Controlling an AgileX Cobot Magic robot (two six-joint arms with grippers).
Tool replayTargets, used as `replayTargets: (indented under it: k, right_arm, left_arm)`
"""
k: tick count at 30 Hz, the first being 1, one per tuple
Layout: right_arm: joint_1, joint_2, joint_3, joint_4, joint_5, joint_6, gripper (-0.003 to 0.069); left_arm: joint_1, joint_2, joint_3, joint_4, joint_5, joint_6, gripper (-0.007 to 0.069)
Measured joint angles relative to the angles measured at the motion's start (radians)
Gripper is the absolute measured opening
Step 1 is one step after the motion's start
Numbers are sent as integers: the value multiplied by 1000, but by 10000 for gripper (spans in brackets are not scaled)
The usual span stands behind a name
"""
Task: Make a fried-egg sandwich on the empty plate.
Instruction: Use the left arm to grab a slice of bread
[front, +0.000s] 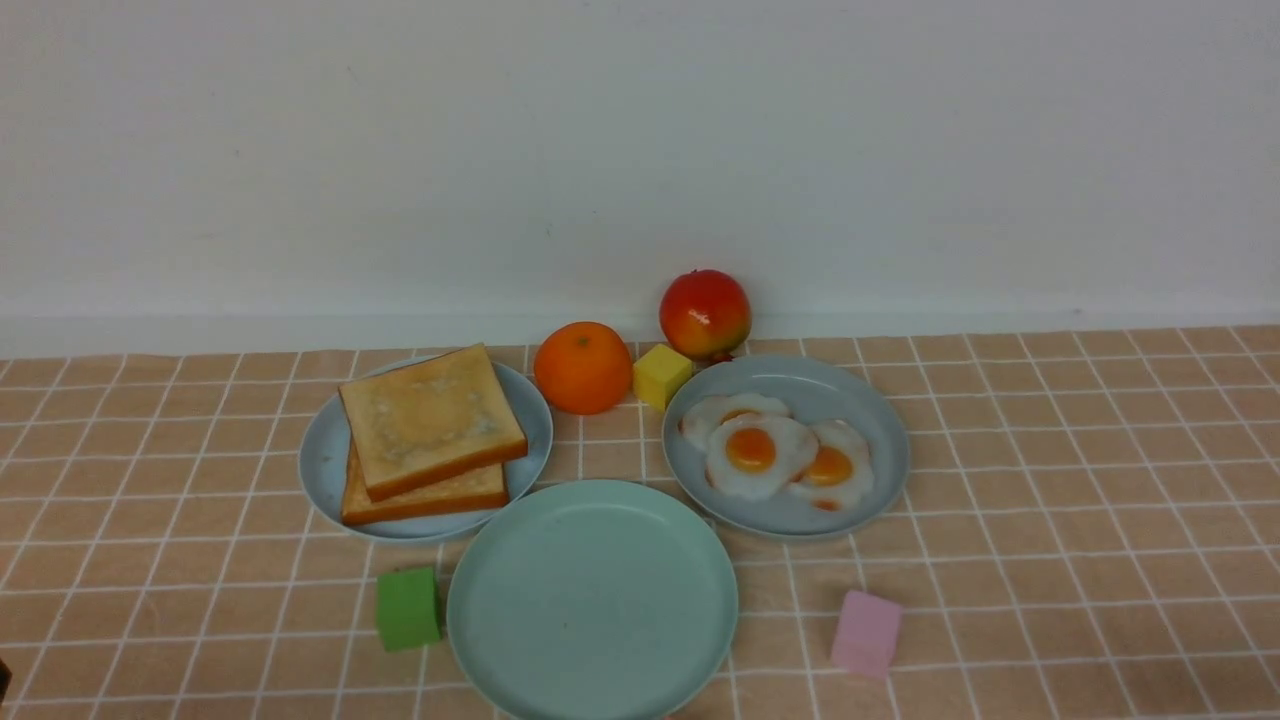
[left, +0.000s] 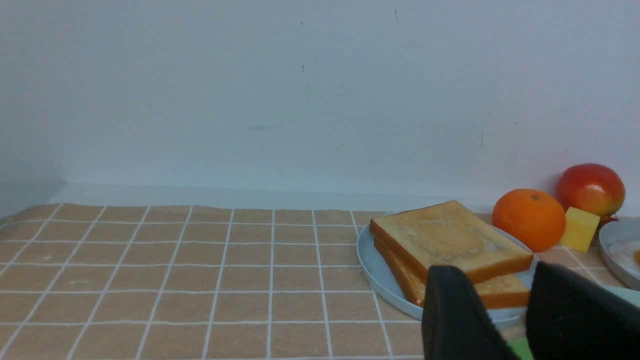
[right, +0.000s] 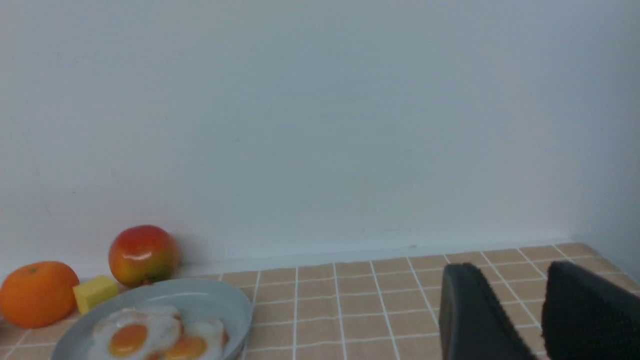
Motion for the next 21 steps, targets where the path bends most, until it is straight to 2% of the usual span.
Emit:
replayTargets:
  k: [3, 9, 11, 13, 16, 18, 19, 21]
  right_arm:
    - [0, 0, 0, 2, -67, 38, 241]
    - [0, 0, 0, 3, -333, 193, 241]
    - [0, 0, -17, 3, -350, 231, 241]
    - [0, 0, -69, 3, -331, 262, 241]
    - [0, 11, -156, 11, -305, 293, 241]
    - [0, 89, -322, 33, -275, 328, 241]
    - [0, 89, -322, 33, -272, 328, 241]
    - [0, 213, -477, 37, -220, 357, 241]
  left_arm:
    - [0, 0, 0, -21, -45, -35, 238]
    - [0, 0, 0, -161, -341, -283, 238]
    - [0, 0, 0, -208, -461, -334, 238]
    - [0, 0, -21, -244, -506, -356, 238]
    - [0, 0, -98, -281, -478, -366, 238]
    - [0, 42, -244, -309, -364, -369, 238]
    - [0, 42, -256, -309, -352, -369, 238]
    - [0, 154, -428, -320, -195, -370, 238]
